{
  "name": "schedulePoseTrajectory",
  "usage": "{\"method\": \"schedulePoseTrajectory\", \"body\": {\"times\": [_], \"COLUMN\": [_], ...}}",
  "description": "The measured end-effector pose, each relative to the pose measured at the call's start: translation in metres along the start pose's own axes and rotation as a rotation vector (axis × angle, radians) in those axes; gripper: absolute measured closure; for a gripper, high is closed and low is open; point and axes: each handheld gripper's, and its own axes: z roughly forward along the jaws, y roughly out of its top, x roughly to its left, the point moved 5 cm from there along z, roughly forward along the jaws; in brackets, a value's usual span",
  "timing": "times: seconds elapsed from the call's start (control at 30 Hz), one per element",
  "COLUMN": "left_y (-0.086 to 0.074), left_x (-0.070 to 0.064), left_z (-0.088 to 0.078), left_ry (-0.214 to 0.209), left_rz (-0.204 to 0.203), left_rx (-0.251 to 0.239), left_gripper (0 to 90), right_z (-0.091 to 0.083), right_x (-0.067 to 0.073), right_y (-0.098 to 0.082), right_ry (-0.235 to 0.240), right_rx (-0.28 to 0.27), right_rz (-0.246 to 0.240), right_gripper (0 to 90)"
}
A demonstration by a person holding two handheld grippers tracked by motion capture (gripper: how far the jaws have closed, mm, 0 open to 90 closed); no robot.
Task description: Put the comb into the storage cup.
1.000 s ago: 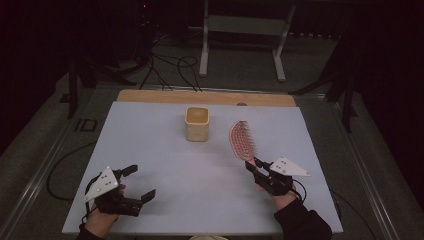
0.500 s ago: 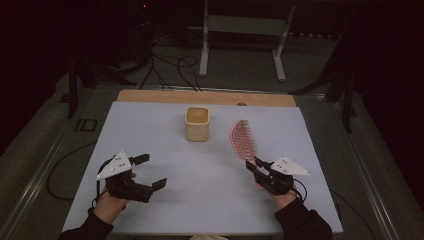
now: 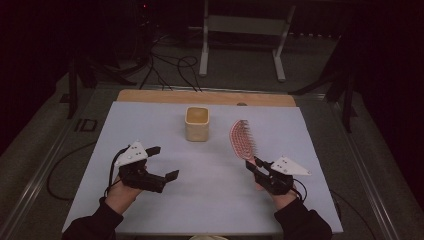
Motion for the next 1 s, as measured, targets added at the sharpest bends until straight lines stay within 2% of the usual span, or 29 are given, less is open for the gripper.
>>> {"method": "schedulePoseTrajectory", "body": {"times": [0.23,0.4,0.6,0.63,0.83,1.0], "left_y": [0.013,0.022,0.035,0.04,0.053,0.061], "left_x": [-0.009,-0.015,-0.021,-0.023,-0.032,-0.035], "left_z": [0.019,0.027,0.04,0.044,0.056,0.064], "left_ry": [0.004,0.003,-0.001,-0.005,-0.025,-0.018], "left_rz": [-0.013,-0.018,-0.053,-0.069,-0.079,-0.099], "left_rx": [0.038,0.043,0.052,0.054,0.06,0.063], "left_gripper": [0.1,0.1,0.2,0.2,0.2,0.2], "right_z": [0.0,0.0,0.0,0.0,0.001,0.001], "right_x": [0.0,0.0,0.001,0.001,0.0,0.001], "right_y": [0.001,0.0,0.001,0.001,0.001,0.001], "right_ry": [0.001,0.001,0.003,0.001,0.002,0.004], "right_rx": [-0.004,-0.005,-0.002,-0.003,-0.005,-0.006], "right_rz": [0.002,0.003,0.003,0.002,0.001,0.002], "right_gripper": [70.4,70.4,70.4,70.4,70.4,70.4]}}
